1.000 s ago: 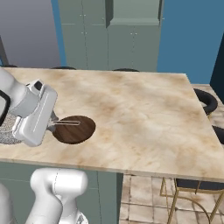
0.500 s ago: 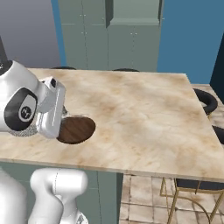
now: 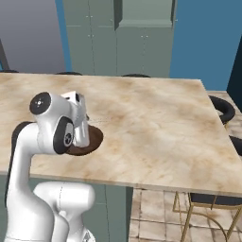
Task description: Open the cabinet and setup a tea strainer by placing it in the bowl upright.
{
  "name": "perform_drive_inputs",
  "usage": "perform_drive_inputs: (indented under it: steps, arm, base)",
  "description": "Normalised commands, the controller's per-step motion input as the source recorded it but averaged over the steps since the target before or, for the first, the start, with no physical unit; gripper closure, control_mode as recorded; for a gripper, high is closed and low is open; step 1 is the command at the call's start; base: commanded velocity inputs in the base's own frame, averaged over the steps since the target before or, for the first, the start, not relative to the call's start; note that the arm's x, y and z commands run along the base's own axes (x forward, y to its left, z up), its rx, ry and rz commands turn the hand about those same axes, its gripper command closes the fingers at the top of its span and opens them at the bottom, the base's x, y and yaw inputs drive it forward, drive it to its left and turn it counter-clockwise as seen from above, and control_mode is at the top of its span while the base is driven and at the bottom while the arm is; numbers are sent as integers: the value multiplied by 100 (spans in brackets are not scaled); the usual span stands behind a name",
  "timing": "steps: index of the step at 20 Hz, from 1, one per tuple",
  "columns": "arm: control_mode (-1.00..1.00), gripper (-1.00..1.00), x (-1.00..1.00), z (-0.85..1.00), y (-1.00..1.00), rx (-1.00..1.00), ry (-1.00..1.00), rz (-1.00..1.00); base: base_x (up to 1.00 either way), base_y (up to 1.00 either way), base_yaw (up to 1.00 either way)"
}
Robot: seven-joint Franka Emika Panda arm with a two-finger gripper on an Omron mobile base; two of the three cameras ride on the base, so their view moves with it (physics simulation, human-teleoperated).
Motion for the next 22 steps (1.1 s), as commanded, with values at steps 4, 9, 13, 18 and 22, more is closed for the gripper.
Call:
perform_drive_inputs:
  steps: [4,9,13,18,22]
  arm:
    - [-100,100,100,-34,-1,-5,25,-23]
    - [-100,100,64,-15,0,0,21,-21]
    - [-100,100,18,-29,6,1,-2,-16]
    - [-100,100,13,-43,0,0,-10,-13]
    - [-100,100,0,-51,0,0,-7,-16]
  base:
    - [0,0,0]
    - [0,0,0]
    - [0,0,0]
    - [0,0,0]
    - [0,0,0]
